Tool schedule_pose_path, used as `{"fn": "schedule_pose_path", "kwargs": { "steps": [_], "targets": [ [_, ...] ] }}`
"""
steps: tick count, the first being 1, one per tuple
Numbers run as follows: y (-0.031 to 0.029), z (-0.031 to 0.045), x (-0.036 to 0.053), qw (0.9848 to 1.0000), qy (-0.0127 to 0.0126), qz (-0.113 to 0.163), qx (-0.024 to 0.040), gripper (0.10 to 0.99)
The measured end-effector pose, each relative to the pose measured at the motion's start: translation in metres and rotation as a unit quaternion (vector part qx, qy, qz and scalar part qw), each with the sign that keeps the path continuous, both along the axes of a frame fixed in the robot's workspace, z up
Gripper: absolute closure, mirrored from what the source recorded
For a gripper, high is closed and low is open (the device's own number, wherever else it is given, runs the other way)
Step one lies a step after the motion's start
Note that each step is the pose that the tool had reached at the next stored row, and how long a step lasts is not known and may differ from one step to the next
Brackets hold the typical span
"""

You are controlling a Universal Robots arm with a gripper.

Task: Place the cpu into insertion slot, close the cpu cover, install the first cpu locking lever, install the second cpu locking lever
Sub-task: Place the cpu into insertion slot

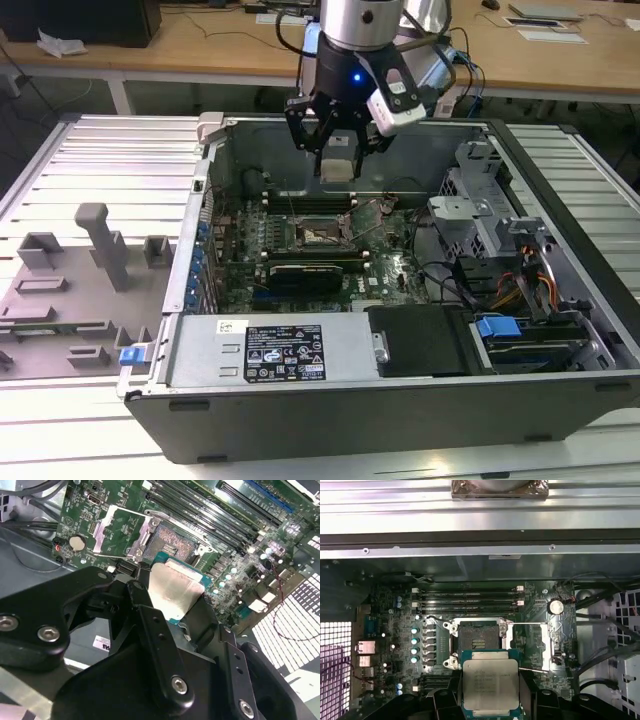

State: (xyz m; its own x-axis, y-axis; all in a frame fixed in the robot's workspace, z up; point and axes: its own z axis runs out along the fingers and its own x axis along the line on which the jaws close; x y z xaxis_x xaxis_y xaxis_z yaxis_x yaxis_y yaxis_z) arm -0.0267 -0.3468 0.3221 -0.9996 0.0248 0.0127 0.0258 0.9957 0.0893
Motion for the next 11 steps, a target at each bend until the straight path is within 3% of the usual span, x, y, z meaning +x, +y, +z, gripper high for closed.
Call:
{"fn": "schedule_pose_path", "kwargs": {
  "steps": [8,11],
  "targets": [
    [0.0001,-0.0208,-0.0003,1.0,0.0,-0.002,-0.0005,0.545],
    [0.0001,-0.0262,-0.0004,0.9995,0.0,-0.031,-0.0005,0.545]
  ]
}}
